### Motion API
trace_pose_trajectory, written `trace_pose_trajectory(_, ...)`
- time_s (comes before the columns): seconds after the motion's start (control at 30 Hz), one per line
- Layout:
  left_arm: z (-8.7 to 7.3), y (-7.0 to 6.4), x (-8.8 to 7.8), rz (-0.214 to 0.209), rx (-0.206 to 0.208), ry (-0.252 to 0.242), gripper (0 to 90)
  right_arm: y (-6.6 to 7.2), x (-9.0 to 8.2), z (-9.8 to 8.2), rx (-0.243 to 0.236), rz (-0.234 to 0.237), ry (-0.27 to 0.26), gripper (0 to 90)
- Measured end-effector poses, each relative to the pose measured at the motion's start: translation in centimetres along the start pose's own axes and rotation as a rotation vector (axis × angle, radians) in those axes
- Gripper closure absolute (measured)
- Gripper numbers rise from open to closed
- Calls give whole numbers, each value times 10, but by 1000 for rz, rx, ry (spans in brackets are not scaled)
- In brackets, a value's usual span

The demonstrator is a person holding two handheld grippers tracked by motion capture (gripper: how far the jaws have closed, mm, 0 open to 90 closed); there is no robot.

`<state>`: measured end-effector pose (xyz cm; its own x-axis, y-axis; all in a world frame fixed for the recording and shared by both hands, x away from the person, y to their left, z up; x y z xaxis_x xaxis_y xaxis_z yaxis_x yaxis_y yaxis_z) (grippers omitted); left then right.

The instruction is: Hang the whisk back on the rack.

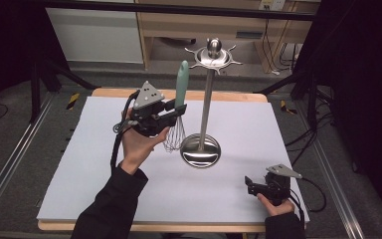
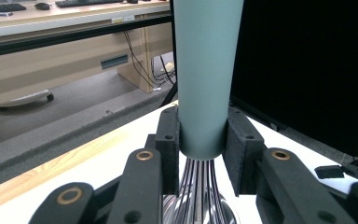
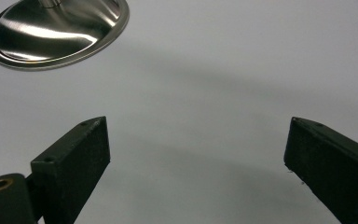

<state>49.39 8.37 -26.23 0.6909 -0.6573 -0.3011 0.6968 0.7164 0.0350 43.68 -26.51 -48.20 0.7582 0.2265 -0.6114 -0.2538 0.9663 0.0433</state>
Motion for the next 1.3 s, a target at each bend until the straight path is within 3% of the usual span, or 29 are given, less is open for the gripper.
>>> trace_pose_trajectory(1.3, 9, -2, 22, 2, 8, 49, 691, 0, 0, 1, -5, 1, -1, 73)
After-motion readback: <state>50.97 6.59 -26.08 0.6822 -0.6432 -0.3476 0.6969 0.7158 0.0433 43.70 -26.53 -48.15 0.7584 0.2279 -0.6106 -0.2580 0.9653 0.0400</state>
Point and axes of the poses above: each handheld gripper's, and its own axes: x roughly forward along the jaws, z roughly out of its top, y roughly to its left, the point moved 2 cm from there along x, roughly forward along the jaws, and after that the axes turned 1 degree about x, right-handed, at the moved point
